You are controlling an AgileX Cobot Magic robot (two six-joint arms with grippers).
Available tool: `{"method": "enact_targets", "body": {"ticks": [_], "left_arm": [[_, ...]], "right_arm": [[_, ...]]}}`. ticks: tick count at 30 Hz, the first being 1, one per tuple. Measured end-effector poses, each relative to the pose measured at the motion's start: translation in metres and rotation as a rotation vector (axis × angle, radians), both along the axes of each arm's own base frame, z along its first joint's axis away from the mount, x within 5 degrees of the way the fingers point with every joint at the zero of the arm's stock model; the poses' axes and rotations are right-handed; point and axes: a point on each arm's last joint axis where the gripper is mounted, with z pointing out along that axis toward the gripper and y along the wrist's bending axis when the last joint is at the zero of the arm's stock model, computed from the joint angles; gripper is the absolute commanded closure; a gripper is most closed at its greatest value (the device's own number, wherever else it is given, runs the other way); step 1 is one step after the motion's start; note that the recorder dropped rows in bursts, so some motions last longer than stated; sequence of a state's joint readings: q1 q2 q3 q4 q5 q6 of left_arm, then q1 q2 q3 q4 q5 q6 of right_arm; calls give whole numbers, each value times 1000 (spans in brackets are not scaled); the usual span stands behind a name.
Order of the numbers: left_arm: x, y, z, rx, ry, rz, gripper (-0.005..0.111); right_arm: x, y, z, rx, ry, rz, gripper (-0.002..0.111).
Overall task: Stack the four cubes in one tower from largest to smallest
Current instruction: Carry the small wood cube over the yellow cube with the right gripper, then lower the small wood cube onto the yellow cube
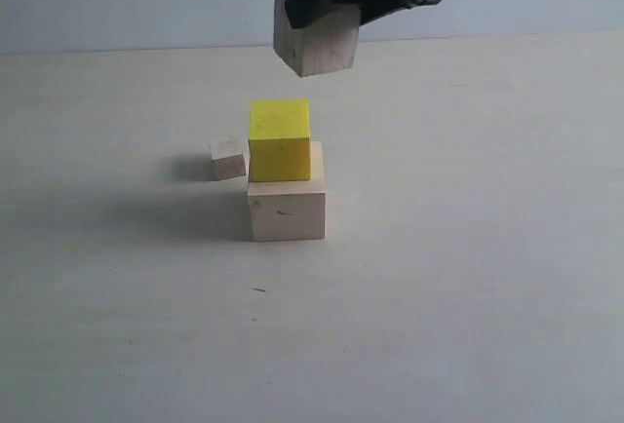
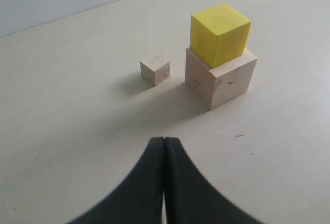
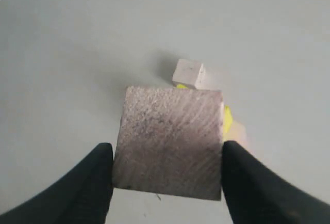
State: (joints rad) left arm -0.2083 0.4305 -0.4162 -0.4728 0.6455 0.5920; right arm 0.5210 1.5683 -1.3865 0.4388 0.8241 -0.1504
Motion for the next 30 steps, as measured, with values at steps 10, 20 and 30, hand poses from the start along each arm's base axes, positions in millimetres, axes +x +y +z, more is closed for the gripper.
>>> {"method": "enact_targets", "body": {"ticks": [10,20,30], "left_arm": [[1,0,1,-9,-10,5,107],[1,0,1,-17,-8,5,107],[0,-1,2,-34,-6,5,107]], "right_arm": [[-30,20,-12,16,-34,7,108],[-26,19,-10,-60,-187,92,108],[-31,30,-10,87,-16,-170,108]]}}
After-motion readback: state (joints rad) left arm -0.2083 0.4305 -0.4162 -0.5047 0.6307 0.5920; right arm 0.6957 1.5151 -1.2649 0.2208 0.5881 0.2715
